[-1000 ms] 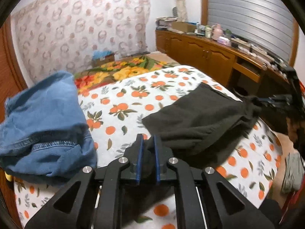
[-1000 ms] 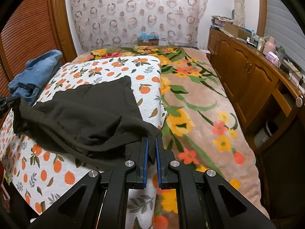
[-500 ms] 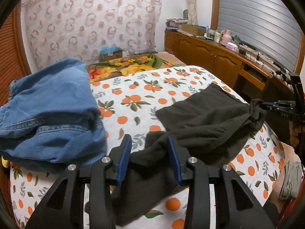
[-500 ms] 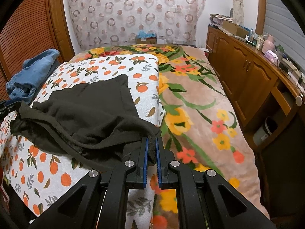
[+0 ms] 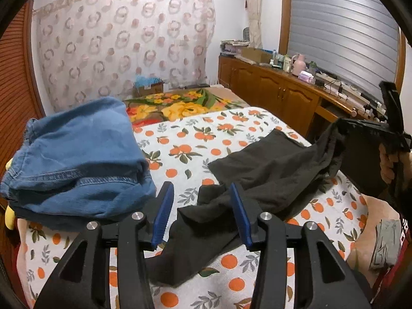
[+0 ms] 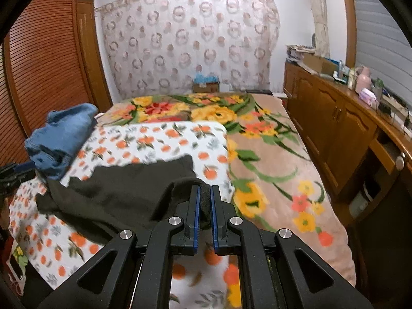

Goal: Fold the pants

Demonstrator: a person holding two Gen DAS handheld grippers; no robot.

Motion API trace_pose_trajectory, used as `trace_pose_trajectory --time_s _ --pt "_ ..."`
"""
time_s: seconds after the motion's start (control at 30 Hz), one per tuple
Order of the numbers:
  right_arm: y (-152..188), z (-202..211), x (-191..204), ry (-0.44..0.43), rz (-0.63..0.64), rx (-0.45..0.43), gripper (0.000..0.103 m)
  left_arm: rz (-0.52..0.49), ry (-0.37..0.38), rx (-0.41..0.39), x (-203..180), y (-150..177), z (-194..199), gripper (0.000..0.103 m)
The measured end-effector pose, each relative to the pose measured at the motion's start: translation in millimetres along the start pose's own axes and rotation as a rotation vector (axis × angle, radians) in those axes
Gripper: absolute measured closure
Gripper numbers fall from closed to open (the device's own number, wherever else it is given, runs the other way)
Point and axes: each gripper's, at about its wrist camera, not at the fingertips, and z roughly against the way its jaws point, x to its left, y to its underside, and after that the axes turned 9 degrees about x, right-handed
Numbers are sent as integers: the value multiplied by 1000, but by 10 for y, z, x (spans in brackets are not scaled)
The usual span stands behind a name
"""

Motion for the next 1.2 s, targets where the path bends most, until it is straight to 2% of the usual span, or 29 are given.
trace_pose_trajectory --time_s 0.13,0.3,0.4,0.53,0.63,0.77,0.8,0.93,0.97,1.1,1.2 --pt "-216 45 304 -20 54 -31 96 1 15 -31 23 39 180 56" --pt "-464 105 832 -92 129 -71 96 15 11 -61 134 155 391 54" --pt "-560 155 1237 -159 185 -87 96 34 -4 -74 237 224 462 54" --pt "-613 253 1794 -294 266 -99 96 87 -6 -89 403 317 524 54" --pt "-584 219 2075 -384 315 -69 96 108 -5 -86 487 384 537 54" --pt "-457 -66 2189 -408 362 31 96 116 -7 -78 521 469 520 54" --pt "-431 -189 2195 -388 370 63 90 118 -5 -75 524 485 505 54" --pt "-290 -536 2107 -349 377 150 80 123 7 -58 497 537 417 54" --pt "-267 -600 2059 -332 372 157 74 122 11 -55 479 543 393 54" --pt "-294 -792 2006 -315 355 169 63 111 37 -35 337 550 264 54" --pt "-219 -750 1970 -303 337 169 51 95 60 -24 202 536 192 54"
